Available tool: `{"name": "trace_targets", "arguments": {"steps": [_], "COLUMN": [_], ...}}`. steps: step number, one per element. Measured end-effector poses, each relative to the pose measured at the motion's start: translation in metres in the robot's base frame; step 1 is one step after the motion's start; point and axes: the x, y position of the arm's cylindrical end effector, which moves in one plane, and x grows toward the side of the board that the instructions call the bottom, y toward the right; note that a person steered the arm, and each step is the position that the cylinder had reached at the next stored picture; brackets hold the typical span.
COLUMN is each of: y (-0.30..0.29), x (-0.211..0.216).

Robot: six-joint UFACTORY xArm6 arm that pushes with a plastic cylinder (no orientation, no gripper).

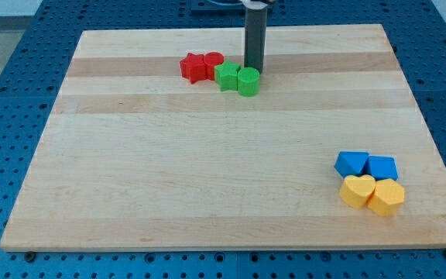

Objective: Move green star along with red star to the center left

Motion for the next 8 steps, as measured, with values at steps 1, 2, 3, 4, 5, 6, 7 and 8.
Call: {"name": "trace_targets", "arguments": {"steps": [1,2,3,4,5,6,7,8], "y": [-0.005,-0.025,-0.04,-0.042,-0.052,-0.077,-0.1,-0.121], "x": [0.01,0.01,0.002,-0.017,-0.03,-0.029,-0.021,-0.009]}}
